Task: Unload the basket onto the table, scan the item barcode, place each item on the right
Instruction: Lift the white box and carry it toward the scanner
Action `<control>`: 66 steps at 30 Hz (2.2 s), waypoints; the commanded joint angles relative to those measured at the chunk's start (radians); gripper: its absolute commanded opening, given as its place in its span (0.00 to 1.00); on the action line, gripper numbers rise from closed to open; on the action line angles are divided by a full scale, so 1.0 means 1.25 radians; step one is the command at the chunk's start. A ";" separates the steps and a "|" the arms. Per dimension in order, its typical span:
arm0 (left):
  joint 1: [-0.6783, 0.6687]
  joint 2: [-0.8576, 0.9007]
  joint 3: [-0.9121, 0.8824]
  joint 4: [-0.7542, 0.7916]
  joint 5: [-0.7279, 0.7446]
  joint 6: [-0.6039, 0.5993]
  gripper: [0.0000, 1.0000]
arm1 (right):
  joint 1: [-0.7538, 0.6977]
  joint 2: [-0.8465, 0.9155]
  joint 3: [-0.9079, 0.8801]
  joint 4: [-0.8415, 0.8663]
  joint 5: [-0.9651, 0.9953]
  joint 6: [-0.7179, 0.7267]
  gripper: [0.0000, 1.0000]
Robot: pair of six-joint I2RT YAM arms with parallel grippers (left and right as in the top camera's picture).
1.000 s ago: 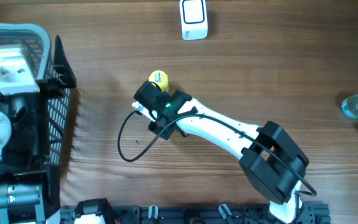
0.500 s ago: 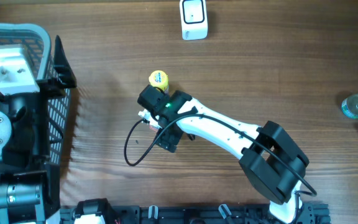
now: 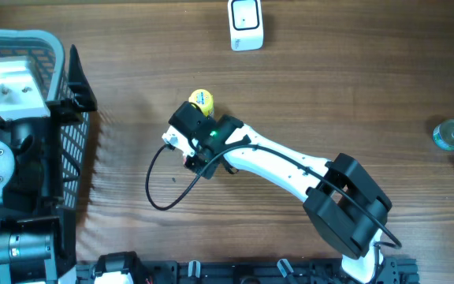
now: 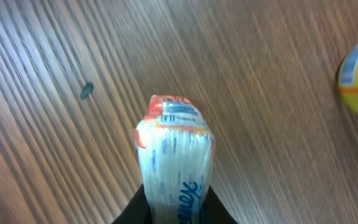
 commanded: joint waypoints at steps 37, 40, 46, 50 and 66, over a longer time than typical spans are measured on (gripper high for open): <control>0.002 0.117 -0.002 0.005 -0.043 0.001 1.00 | -0.649 -0.229 -0.002 -0.137 -1.242 -1.276 0.05; 0.003 0.117 -0.002 -0.001 -0.043 0.001 1.00 | -0.649 -0.231 0.005 -0.085 -1.242 -1.230 0.05; 0.003 0.117 -0.002 -0.022 -0.043 0.001 1.00 | -0.649 -0.231 0.005 -0.078 -1.242 -1.183 0.04; 0.003 0.117 -0.002 -0.022 -0.042 0.001 1.00 | -0.649 -0.231 0.005 -0.072 -1.236 -1.091 0.05; 0.003 0.167 -0.002 -0.148 -0.042 0.001 1.00 | -0.603 -0.133 0.004 0.334 -0.629 0.267 0.05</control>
